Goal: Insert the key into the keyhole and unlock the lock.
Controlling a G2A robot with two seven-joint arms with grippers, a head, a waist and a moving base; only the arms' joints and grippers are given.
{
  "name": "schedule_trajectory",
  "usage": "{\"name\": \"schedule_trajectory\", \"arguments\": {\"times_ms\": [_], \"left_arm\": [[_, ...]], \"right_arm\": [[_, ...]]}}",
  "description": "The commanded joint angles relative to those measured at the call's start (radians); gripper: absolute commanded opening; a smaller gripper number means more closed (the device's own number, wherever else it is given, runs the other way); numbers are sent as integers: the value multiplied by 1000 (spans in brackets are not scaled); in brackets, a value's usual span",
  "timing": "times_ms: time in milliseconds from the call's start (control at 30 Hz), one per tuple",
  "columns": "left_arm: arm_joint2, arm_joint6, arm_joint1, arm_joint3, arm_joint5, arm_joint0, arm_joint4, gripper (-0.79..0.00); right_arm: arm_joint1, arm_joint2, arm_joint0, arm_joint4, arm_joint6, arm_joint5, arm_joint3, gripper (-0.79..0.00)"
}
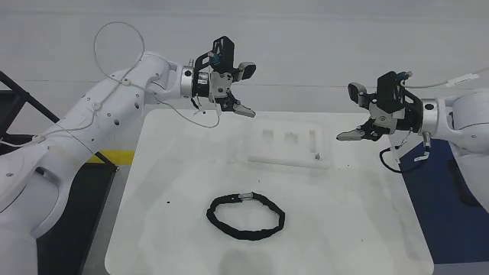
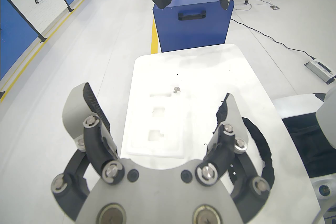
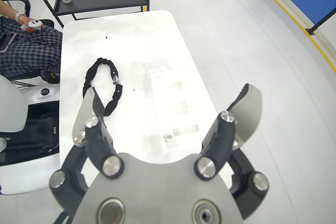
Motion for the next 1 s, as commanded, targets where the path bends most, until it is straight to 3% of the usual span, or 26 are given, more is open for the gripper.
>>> {"name": "schedule_trajectory", "arguments": {"times_ms": [0,400,633,967], "left_arm": [[0,0,0,0,0,0,0,-1],[0,0,0,0,0,0,0,0],[0,0,0,0,0,0,0,0],[0,0,0,0,0,0,0,0]], "right_arm": [[0,0,0,0,0,0,0,0],[0,0,0,0,0,0,0,0],[-6,-32,-46,-115,-33,105,1,0],[-25,-132,-62,-163,-36,156,104,0]]}}
